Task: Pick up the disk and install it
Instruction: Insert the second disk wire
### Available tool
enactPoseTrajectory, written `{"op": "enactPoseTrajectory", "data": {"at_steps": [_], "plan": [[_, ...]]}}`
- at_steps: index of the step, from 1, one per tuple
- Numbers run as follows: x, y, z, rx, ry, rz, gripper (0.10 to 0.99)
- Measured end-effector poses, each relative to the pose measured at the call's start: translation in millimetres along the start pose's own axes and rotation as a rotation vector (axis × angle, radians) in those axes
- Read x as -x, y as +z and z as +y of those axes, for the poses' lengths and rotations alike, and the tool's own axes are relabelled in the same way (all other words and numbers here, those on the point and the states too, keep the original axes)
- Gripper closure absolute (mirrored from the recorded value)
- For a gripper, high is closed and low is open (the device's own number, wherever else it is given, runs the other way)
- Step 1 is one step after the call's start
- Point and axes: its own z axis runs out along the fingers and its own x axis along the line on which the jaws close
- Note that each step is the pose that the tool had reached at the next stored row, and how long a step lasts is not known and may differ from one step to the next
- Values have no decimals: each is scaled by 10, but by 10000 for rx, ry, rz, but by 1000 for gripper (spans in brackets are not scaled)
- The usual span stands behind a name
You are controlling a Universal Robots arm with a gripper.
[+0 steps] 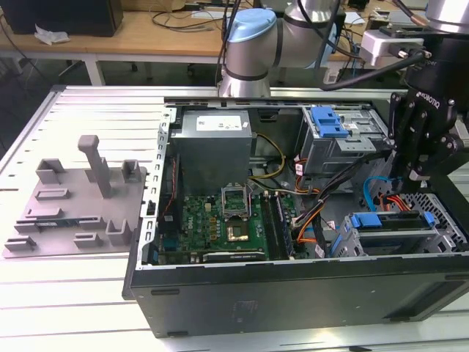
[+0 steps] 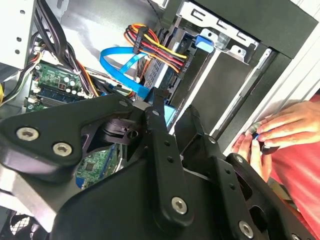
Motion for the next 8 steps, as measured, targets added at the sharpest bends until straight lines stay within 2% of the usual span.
{"op": "enactPoseTrajectory", "data": {"at_steps": [4,5,6,8], "plan": [[1,4,-4,2,2,-21,722],[-11,11,-11,23,12,-297,722],[-31,16,-17,62,38,-798,722],[-43,17,-22,95,50,-783,722]]}}
